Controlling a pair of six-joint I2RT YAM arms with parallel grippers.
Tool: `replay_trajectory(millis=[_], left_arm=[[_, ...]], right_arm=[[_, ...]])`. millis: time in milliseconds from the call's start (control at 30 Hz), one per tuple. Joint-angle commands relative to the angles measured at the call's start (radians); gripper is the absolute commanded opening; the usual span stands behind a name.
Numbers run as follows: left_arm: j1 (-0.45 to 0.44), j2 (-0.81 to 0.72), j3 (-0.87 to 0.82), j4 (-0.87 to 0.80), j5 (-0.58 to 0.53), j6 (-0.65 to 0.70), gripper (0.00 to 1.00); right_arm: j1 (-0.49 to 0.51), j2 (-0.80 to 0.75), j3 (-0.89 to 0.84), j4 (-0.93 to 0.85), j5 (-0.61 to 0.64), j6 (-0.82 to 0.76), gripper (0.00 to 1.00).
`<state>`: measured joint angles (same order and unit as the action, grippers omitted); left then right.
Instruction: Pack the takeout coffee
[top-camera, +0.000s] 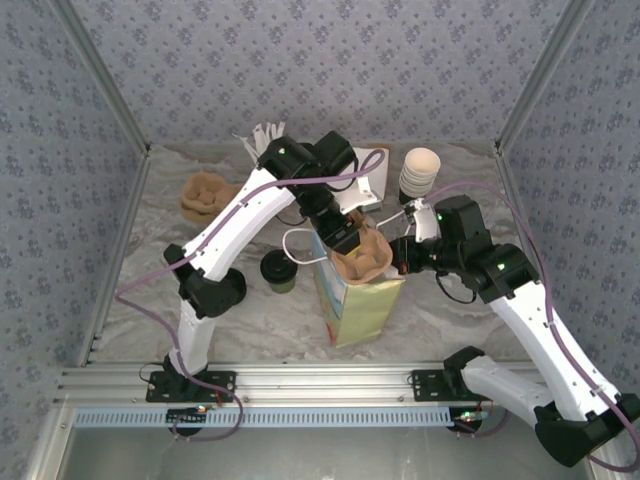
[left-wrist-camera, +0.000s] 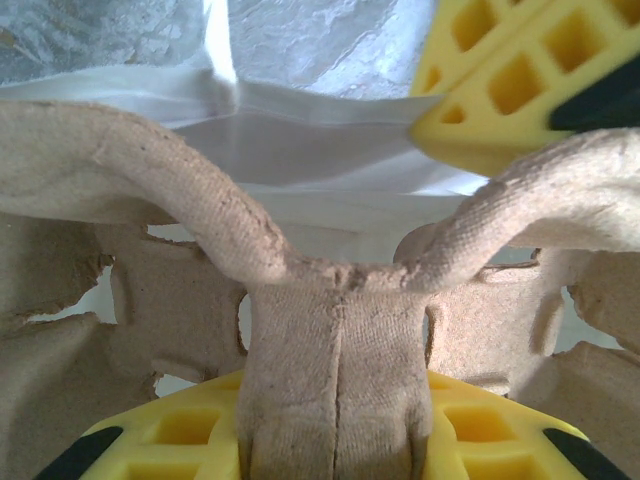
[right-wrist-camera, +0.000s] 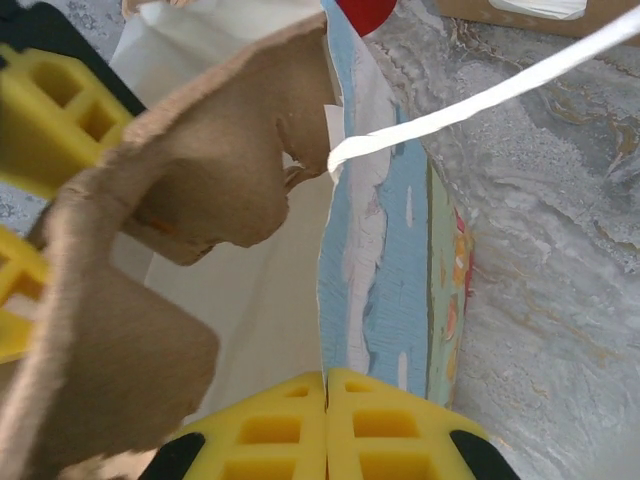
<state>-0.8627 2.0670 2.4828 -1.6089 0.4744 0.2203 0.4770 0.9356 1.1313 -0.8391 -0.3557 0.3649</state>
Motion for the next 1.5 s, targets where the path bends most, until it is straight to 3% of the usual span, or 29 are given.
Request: replay_trajectory(millis=[0, 233, 733, 1233, 1467], left_arm=[[-0.02, 0.019, 0.022, -0.068, -0.044, 0.027, 0.2], [-0.023, 0.017, 0.032, -0.068, -0.067, 0.029, 0.18], [0.022, -0.02, 0.008, 0.039, 0.024, -0.125, 0.18], [0.028, -0.097, -0.193, 0.19, -0.039, -0.251, 0.16], [-0.034, -0.127, -0.261, 0.209, -0.11, -0.185, 0.17]], right_arm=[[0.009, -0.018, 0.03, -0.016, -0.013, -0.019, 0.01], [0.013, -0.02, 0.033, -0.016, -0.024, -0.041, 0.02], [0.044, -0.069, -0.02, 0.017, -0.025, -0.102, 0.02], [0.045, -0.096, -0.057, 0.044, -0.049, -0.136, 0.03], [0.045, -0.088, -0.043, 0.044, -0.032, -0.11, 0.04]])
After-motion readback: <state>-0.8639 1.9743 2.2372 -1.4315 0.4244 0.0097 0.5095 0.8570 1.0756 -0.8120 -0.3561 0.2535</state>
